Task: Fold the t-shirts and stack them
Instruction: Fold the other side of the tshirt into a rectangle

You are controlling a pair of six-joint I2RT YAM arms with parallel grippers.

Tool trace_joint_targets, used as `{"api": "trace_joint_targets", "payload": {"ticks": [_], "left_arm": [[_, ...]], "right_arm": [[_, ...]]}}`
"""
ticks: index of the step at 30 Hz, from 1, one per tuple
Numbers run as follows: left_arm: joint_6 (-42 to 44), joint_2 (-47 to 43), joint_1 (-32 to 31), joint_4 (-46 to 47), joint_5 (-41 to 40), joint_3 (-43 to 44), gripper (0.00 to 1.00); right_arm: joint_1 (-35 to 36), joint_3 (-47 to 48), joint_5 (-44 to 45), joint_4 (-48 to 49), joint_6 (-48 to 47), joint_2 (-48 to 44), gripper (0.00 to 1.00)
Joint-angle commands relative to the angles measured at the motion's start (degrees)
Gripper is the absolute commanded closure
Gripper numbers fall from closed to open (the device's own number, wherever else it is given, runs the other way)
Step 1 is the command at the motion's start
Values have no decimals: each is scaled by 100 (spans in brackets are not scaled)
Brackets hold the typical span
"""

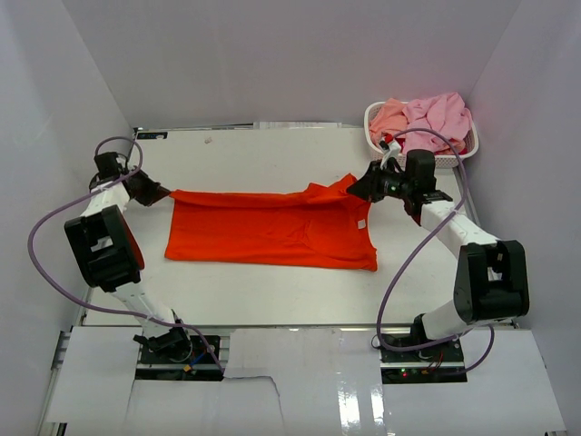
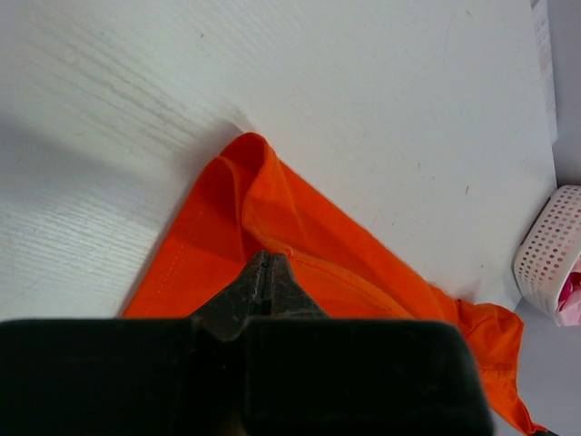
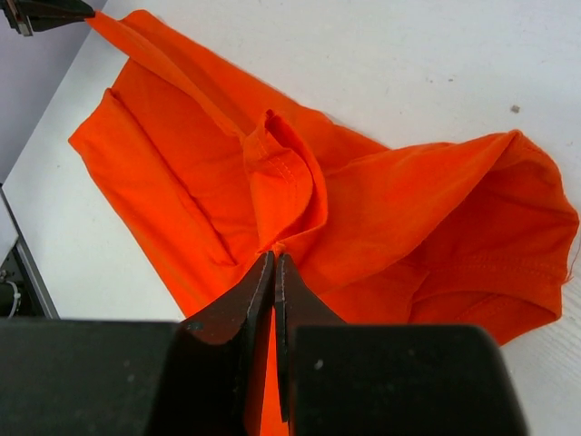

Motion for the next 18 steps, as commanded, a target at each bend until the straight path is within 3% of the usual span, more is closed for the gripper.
{"api": "trace_joint_targets", "payload": {"ticks": [1, 18], "left_arm": [[65, -370, 50, -24, -58, -149, 100], [136, -326, 50, -138, -23, -799, 100]], "right_arm": [[-12, -185, 53, 85, -98, -289, 92], [-3, -1161, 184, 6, 60, -545, 92]]}}
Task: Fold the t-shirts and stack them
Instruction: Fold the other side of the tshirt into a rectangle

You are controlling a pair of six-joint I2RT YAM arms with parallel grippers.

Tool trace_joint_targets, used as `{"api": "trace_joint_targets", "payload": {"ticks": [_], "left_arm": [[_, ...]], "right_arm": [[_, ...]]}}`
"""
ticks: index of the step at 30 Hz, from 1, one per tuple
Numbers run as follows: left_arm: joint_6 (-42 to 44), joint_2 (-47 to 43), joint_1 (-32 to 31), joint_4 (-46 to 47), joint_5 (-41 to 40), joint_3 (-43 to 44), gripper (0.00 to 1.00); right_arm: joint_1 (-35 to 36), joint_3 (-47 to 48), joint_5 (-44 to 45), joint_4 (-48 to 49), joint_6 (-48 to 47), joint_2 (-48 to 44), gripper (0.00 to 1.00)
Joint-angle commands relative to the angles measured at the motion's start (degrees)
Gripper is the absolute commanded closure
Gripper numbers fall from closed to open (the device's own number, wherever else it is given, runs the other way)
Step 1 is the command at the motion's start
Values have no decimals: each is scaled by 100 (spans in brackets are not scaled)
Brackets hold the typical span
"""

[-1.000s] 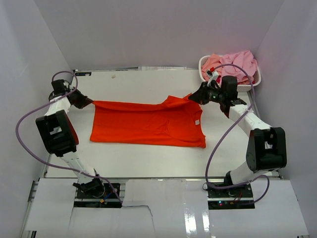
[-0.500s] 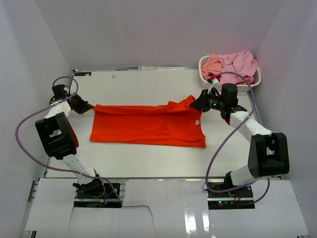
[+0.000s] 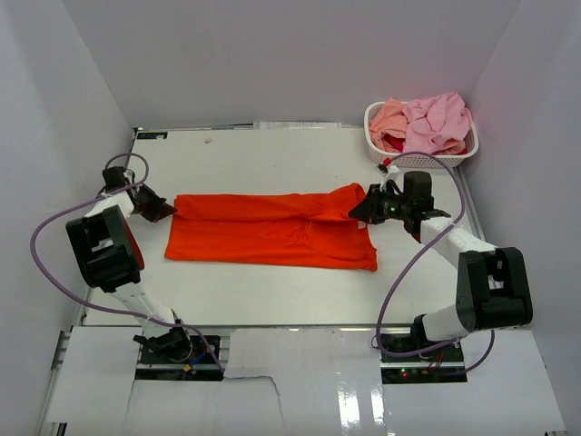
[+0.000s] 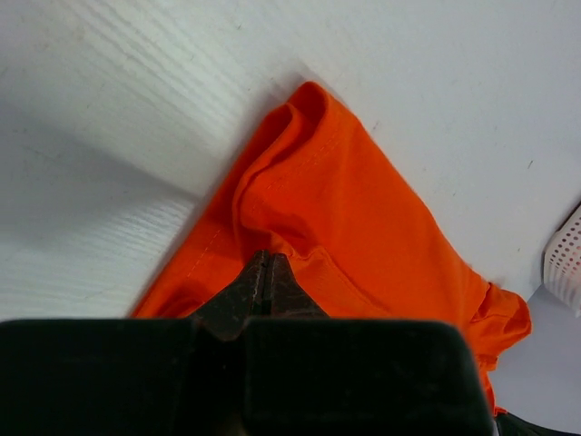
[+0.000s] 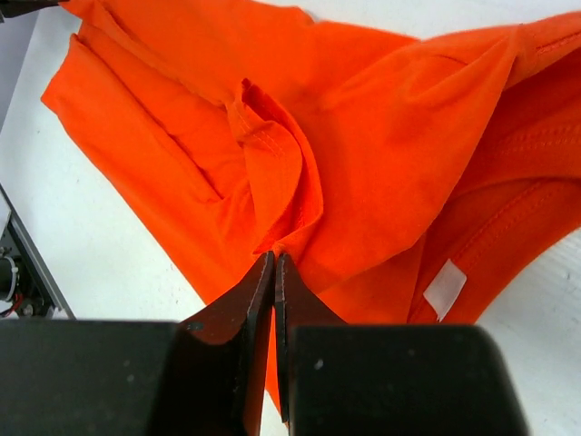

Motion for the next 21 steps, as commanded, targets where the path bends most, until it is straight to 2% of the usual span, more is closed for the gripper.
{"api": "trace_joint_targets", "payload": {"ticks": [1, 11, 21], "left_arm": [[101, -309, 35, -71, -1, -135, 100], [39, -186, 35, -194, -10, -425, 100], [101, -519, 53, -282, -133, -460, 100]], "right_arm": [[-5, -129, 36, 19, 47, -223, 92], [12, -402, 255, -403, -6, -390, 92], [12, -551, 475, -667, -94, -338, 92]]}}
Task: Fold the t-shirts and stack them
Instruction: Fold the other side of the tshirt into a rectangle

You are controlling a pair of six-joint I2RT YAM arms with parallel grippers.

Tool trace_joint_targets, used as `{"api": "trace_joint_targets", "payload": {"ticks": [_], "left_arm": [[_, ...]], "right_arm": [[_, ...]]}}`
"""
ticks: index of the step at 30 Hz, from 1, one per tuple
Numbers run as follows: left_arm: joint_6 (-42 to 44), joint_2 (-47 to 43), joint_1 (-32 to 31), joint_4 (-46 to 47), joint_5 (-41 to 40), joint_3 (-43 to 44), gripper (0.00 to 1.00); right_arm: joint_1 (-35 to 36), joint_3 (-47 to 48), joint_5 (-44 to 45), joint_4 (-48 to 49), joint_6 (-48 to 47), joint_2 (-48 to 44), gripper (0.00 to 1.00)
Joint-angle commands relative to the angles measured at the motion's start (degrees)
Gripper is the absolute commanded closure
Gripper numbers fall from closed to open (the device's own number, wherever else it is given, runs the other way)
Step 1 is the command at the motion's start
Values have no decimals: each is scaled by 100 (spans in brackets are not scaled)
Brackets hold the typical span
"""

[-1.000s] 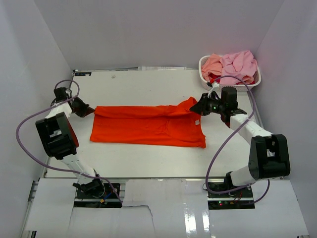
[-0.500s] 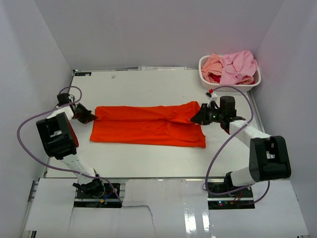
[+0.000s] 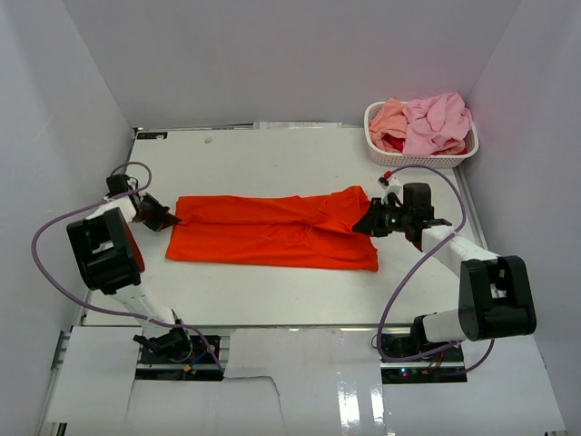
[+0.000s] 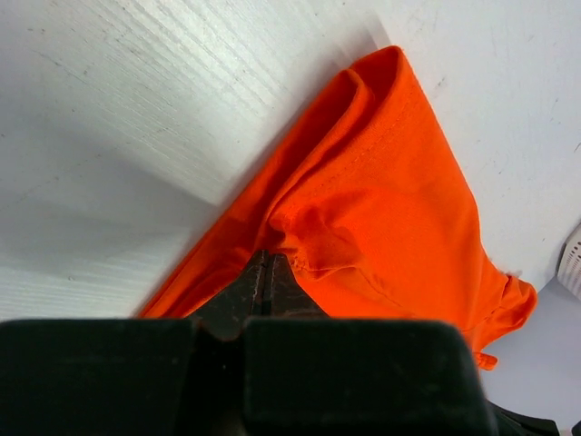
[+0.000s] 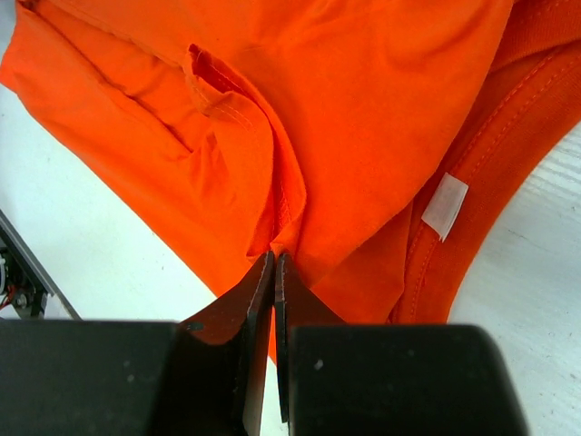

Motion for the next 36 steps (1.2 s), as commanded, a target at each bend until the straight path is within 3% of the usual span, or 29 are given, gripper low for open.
{"api": "trace_joint_targets", "payload": {"ticks": [1, 19, 36], "left_arm": [[85, -463, 72, -59, -76, -21, 100], [164, -498, 600, -270, 56, 251, 100], [182, -357, 617, -261, 135, 41, 100]], "right_arm": [[12, -60, 101, -79, -107, 16, 92], [21, -323, 242, 27, -159, 456, 92], [153, -376, 708, -193, -317, 457, 91]]}}
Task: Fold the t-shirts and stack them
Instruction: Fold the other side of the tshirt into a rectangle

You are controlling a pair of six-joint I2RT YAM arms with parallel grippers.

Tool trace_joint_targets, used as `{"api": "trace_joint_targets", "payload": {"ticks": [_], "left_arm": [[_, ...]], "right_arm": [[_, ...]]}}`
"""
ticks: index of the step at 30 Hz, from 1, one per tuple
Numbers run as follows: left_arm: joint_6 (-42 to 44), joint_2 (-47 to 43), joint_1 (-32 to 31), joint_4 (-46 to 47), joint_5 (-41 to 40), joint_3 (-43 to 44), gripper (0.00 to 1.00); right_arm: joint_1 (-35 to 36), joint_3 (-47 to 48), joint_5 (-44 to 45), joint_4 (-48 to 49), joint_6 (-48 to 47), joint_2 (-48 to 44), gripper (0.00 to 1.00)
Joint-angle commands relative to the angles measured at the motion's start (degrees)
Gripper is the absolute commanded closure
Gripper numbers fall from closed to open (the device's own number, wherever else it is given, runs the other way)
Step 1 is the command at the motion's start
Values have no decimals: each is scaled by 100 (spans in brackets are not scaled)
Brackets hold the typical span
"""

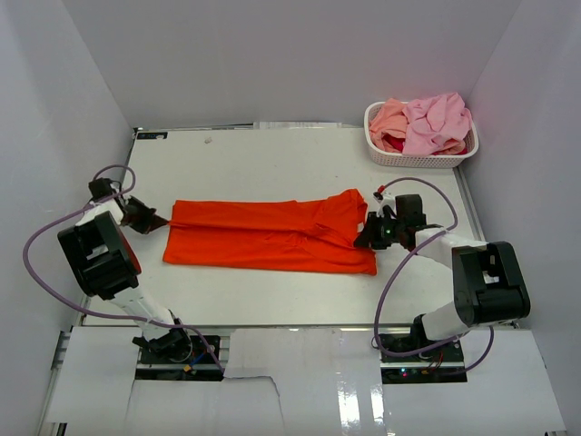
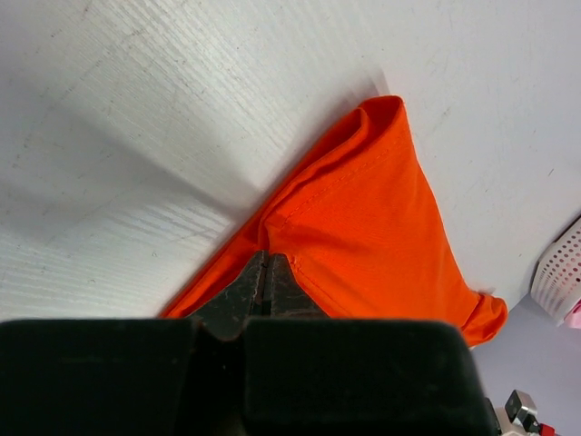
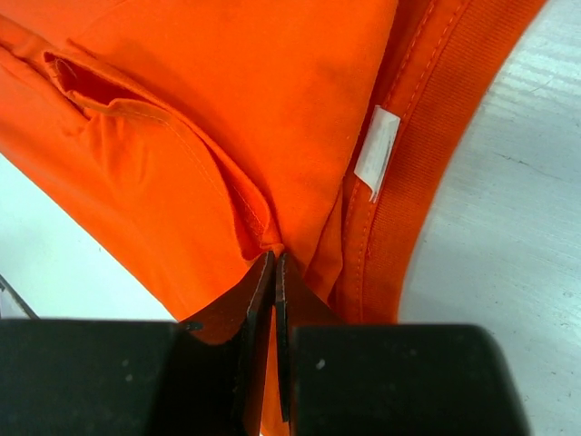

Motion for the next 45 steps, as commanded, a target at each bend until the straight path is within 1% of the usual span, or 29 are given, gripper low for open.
{"api": "trace_joint_targets", "payload": {"ticks": [1, 3, 4, 7, 8, 9, 12, 13, 16, 19, 20, 23, 24, 25, 26, 27, 28, 31, 35, 39, 41, 43, 44, 45], "left_arm": [[44, -193, 29, 25, 28, -110, 100], [9, -202, 29, 34, 19, -181, 100], [9, -185, 29, 34, 19, -216, 100], [9, -141, 29, 34, 54, -243, 85], [9, -141, 29, 34, 72, -243, 74], [0, -193, 29, 34, 46, -243, 69], [-61, -429, 38, 61, -138, -216, 60], [-96, -535, 38, 52, -235, -199, 59], [-184, -904, 38, 43, -727, -76, 53], [-316, -1335, 38, 17, -1053, 144, 52], [-334, -1510, 38, 52, -1045, 249, 51], [-342, -1644, 38, 411, -624, 363, 50], [-316, -1583, 30, 517, -422, 425, 50], [-299, -1487, -5, 553, -177, 521, 50], [-281, -1355, -14, 562, -18, 609, 50], [-264, -1040, -14, 579, 175, 767, 50], [-255, -872, -23, 588, 490, 829, 50], [-307, -432, -67, 772, 932, 891, 49], [-193, -36, -208, 834, 1161, 1093, 48], [-132, 289, -366, 834, 1381, 1321, 48], [-97, 421, -498, 834, 1381, 1462, 47], [-53, 535, -629, 825, 1355, 1559, 47], [-44, 597, -664, 834, 1372, 1655, 47], [-26, 650, -708, 825, 1433, 1717, 47]], "right_arm": [[107, 2, 386, -232, -213, -110, 90], [256, 63, 658, -407, -291, -154, 85], [309, 81, 712, -452, -327, -154, 71], [538, 160, 1002, -531, -362, -145, 50], [608, 212, 1133, -566, -380, -145, 47], [643, 248, 1213, -558, -397, -171, 41], [722, 388, 1537, -663, -415, -338, 38], [731, 432, 1617, -698, -415, -391, 37], [731, 652, 1995, -927, -432, -619, 37], [740, 942, 2329, -1225, -415, -778, 37], [740, 1012, 2452, -1287, -424, -839, 37], [732, 1319, 2515, -1288, -406, -796, 26], [723, 1451, 2454, -1340, -397, -709, 24], [705, 1791, 2349, -1401, -406, -586, 22], [662, 1960, 2060, -1436, -406, -289, 20], [635, 2145, 1901, -1480, -406, -112, 12], [600, 2303, 1769, -1498, -389, 212, 11], [398, 2935, 1189, -1454, -310, 731, 9], [222, 3559, 968, -1489, -309, 1348, 7], [-15, 3983, 573, -1472, -275, 1902, 9], [-112, 4115, 379, -1463, -266, 2148, 13], [-156, 4299, 256, -1472, -248, 2393, 21], [-174, 4361, 221, -1472, -231, 2456, 29], [-191, 4448, 177, -1463, -222, 2517, 32]]}}
